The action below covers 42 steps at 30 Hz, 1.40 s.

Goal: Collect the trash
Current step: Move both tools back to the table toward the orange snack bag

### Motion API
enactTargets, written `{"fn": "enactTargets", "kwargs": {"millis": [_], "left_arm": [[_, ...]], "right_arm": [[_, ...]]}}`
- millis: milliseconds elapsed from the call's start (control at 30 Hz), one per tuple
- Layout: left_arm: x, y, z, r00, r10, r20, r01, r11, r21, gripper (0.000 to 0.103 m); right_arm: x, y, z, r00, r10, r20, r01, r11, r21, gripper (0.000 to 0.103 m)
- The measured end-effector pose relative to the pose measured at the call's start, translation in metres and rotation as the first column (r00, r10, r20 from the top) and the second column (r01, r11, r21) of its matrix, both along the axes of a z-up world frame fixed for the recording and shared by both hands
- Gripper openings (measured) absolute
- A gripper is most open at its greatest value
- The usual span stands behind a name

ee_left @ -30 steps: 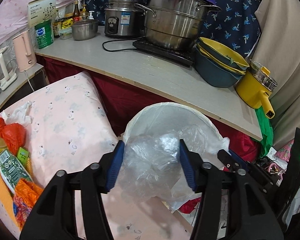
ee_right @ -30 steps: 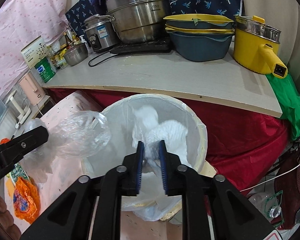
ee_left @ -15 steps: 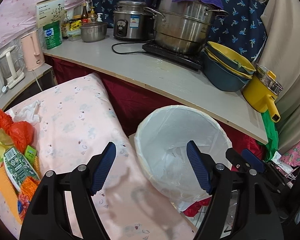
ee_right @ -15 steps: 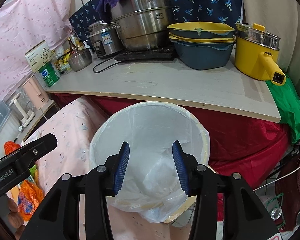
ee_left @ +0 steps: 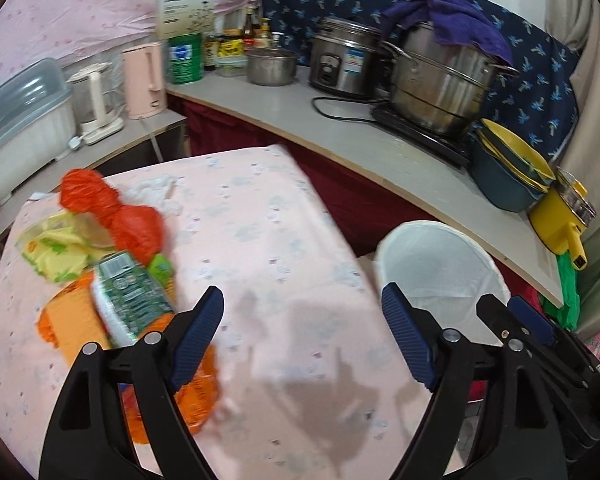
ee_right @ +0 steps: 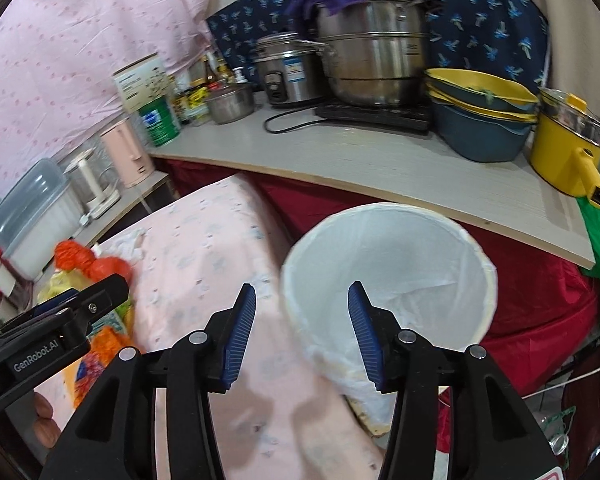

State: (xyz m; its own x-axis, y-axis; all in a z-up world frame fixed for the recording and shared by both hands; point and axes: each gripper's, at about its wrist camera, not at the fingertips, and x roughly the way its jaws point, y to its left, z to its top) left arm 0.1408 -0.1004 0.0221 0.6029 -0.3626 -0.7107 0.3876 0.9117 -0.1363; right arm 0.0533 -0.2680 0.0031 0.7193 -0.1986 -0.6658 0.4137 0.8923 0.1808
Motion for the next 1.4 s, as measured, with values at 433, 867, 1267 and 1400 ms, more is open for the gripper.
{"fn": "enactTargets", "kwargs": {"millis": [433,867,1267,1400], "left_arm": [[0.003,0.119,-0.006,0.977,0.212,-0.032,-0.212,0.977,0.0,0.077],[-0.006,0.205,-0.028,0.93,0.355,-0.097,-0.355,0.935,0.018,0.081],[-0.013,0.245,-0.048,0.896,0.415,-0.156,-0.415,0.909,0.032,0.082],[-0.013,0.248,-0.053,0.893,0.418,-0.17,-0.418,0.908,0.037,0.082]], "right_arm": [[0.023,0.104,0.003,0.98,0.197,-0.028,-0.198,0.98,-0.029,0.057],[0.027,0.194,-0.033,0.922,0.367,-0.124,-0.371,0.928,-0.011,0.058],[0.032,0.254,-0.072,0.866,0.461,-0.196,-0.472,0.881,-0.012,0.066],[0.038,0.263,-0.08,0.864,0.458,-0.21,-0.475,0.879,-0.037,0.066]]}}
